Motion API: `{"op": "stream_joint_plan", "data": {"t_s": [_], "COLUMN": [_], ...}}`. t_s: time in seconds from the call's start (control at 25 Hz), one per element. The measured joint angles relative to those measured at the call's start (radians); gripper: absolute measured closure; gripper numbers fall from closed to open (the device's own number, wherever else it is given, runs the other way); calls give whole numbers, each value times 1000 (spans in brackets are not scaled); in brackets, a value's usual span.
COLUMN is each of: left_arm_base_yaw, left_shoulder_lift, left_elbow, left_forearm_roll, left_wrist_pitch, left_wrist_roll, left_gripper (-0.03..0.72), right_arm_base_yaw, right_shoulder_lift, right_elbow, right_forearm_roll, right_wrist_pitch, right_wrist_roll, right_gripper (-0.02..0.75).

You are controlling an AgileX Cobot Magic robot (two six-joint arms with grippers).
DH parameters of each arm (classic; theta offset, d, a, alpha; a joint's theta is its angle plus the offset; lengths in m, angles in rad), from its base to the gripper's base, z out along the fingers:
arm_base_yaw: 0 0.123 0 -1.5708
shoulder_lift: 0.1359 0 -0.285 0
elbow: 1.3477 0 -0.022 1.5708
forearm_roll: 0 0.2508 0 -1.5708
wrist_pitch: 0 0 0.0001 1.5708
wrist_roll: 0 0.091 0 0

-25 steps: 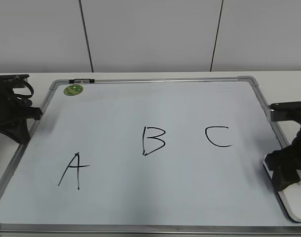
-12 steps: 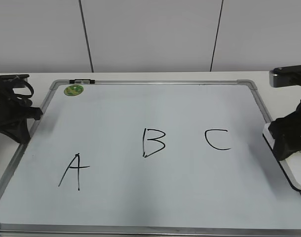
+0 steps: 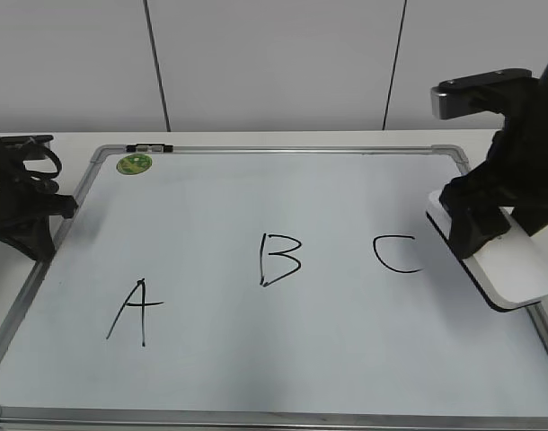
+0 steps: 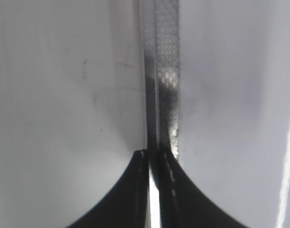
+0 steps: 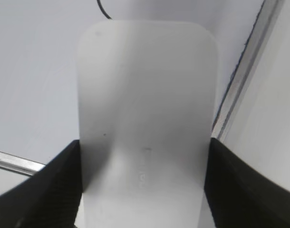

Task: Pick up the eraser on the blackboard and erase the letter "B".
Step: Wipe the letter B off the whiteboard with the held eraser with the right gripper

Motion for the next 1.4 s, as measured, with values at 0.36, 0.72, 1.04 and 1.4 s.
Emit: {"op": "stream_joint_plan", "data": {"t_s": [0.36, 0.72, 1.04, 1.4], "left_arm_base_yaw": [0, 0, 0, 0], "left_shoulder_lift": [0, 0, 0, 0], "left_elbow": [0, 0, 0, 0], "left_forearm_roll": [-2, -4, -6, -6], "left_wrist_pitch": [0, 0, 0, 0], "left_wrist_roll": [0, 0, 0, 0], "left_gripper": [678, 678, 678, 678], "right_arm_base_yaw": [88, 99, 135, 182], "right_shoulder_lift": [121, 319, 464, 640], "right_elbow": [-161, -365, -515, -672], "right_forearm_roll": [13, 74, 81, 66], "right_wrist_pitch": [67, 110, 111, 114], "right_wrist_roll": [0, -8, -8, -9], "right_gripper": [193, 193, 192, 193]}}
